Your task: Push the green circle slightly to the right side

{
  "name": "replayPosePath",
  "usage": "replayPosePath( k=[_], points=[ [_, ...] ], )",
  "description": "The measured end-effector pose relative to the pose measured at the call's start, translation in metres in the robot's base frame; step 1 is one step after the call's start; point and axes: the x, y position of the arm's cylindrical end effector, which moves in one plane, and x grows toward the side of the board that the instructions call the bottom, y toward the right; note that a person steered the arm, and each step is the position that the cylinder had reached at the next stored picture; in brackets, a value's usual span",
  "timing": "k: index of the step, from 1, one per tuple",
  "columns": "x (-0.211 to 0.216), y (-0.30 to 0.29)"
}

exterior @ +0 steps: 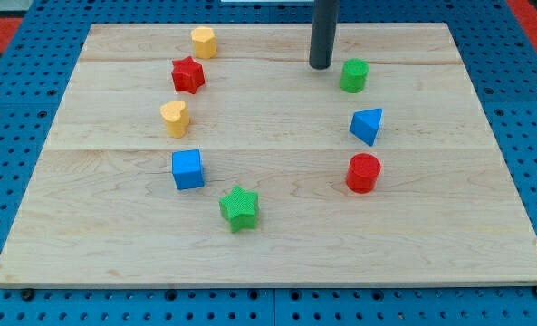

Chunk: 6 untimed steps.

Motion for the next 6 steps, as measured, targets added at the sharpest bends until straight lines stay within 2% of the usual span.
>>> replayPosePath(
  k=[1,5,6],
  points=[
    [0.017,0.011],
    [0.01,0.045],
    [0.01,0.034]
  ],
)
